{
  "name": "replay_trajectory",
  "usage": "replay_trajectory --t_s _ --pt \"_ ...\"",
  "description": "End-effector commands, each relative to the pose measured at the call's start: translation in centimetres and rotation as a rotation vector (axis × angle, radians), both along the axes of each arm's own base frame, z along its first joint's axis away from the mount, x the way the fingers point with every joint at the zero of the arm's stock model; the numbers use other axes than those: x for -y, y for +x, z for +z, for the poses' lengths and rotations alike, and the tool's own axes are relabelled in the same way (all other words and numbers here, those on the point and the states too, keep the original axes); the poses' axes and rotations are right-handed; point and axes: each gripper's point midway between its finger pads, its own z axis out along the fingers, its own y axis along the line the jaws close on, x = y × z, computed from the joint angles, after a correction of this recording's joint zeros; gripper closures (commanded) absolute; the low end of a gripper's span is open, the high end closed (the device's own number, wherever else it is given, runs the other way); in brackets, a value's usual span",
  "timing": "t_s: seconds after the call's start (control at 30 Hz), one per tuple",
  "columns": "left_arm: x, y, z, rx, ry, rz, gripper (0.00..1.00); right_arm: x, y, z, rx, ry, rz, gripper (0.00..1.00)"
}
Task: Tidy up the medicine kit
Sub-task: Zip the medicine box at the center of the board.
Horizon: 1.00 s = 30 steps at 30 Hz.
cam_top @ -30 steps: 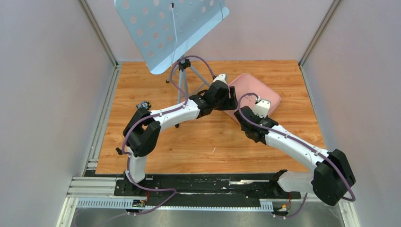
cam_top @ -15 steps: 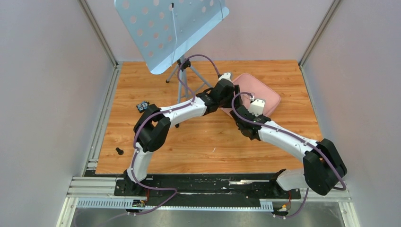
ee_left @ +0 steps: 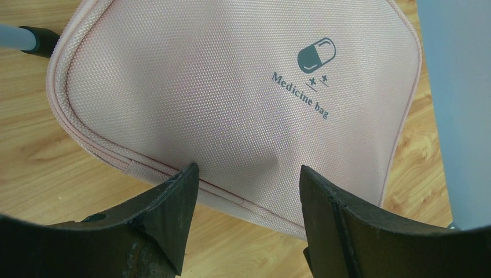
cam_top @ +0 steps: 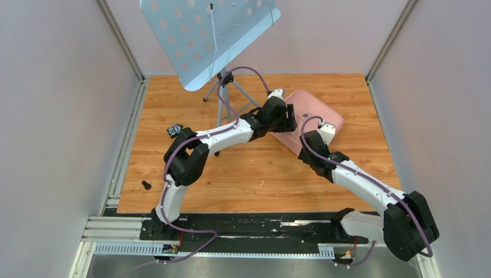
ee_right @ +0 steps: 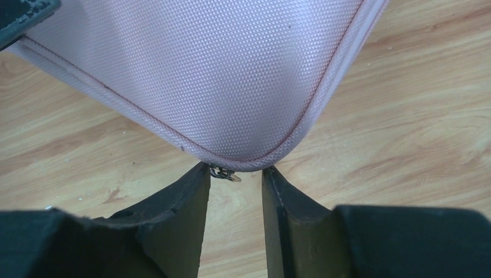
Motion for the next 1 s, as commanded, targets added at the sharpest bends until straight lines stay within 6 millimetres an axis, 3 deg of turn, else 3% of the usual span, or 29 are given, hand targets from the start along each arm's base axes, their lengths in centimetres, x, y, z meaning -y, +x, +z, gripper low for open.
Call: replay_trajectory --t_s 0.0,0.3,0.6,0.97 --pt "0.0 -0.2 -0.7 -0.010 0.023 -0.011 0.27 -1.3 1.1 1.3 0.081 0.097 0.071 0.64" --pt "-0.2 -0.2 -0.9 -0.013 0.032 -0.011 0.28 -1.4 0.9 1.0 0.089 0.115 0.081 0.72" --pt "-0.5 -0.3 -1.1 -0.018 0.046 -0.008 0.28 -0.1 0.7 1.1 0.108 0.084 0.041 1.00" --pt "-1.3 -0.3 -1.8 -0.025 0.072 0.000 0.27 2.2 0.3 2.2 0.114 0.031 -0.030 1.00"
